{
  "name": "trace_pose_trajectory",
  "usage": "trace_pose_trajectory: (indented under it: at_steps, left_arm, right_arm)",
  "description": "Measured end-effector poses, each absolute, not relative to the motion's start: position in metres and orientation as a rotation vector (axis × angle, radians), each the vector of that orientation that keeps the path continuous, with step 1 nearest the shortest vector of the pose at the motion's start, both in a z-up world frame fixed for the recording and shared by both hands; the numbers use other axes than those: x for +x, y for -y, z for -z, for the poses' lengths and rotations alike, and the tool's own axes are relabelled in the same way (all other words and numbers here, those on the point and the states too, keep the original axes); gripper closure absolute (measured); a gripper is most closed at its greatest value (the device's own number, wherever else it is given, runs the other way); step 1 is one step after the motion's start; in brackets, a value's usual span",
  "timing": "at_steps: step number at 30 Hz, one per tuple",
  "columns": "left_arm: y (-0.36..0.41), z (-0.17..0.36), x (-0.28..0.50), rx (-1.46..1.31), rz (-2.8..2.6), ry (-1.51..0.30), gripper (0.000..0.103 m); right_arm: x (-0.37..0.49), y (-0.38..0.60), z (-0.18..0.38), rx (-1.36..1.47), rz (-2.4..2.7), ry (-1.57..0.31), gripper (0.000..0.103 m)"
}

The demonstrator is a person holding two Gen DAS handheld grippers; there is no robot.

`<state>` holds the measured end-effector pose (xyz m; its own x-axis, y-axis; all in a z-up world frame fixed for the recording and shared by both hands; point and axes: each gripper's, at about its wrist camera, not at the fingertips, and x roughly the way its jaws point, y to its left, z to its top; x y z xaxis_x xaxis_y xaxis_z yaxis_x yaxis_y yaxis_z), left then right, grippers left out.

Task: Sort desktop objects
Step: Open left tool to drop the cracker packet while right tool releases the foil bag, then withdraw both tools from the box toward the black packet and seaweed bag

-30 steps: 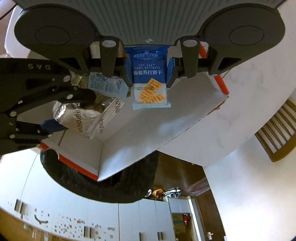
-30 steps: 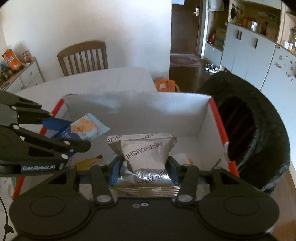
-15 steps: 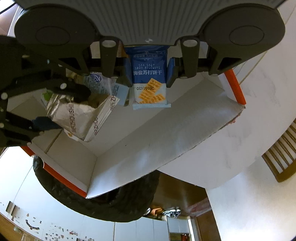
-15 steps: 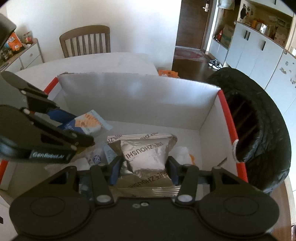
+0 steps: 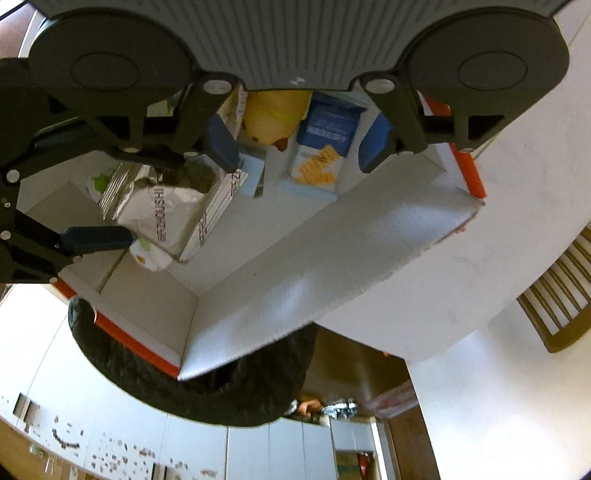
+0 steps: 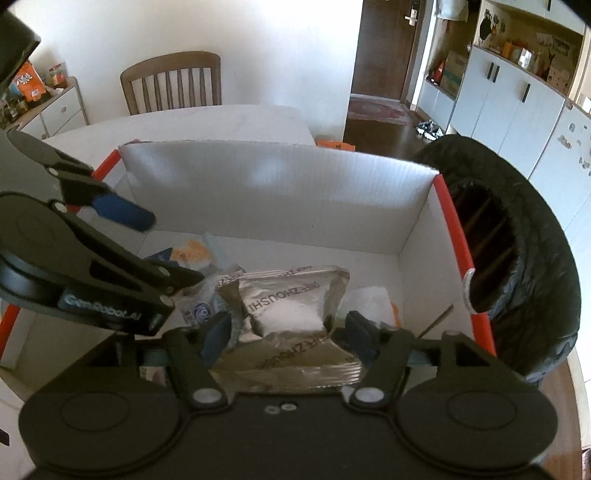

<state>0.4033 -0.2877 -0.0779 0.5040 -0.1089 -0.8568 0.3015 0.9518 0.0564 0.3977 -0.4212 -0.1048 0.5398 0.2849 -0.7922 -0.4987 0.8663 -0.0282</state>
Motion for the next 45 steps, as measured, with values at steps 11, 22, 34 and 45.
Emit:
trace_pose_trajectory:
  at_steps: [11, 22, 34, 45]
  left_arm:
    - [0.266, 0.061, 0.389, 0.115, 0.272, -0.972, 0.032]
    - [0.255, 0.036, 0.358, 0.065, 0.326, -0.902, 0.032]
    - [0.243, 0.009, 0.310, 0.033, 0.390, -0.819, 0.032]
    - [0.210, 0.003, 0.265, -0.021, 0.370, -0.797, 0.026]
  right_arm:
    - [0.390, 0.429, 0.079, -0.235, -0.492, -0.851, 0.034]
    - [0.371, 0.431, 0.055, -0.204, -0.525, -0.818, 0.034]
    - [0.341, 0.425, 0.038, -0.169, -0.553, -0.789, 0.031]
    - [0.302, 0.411, 0.028, -0.133, -0.583, -0.749, 0.014]
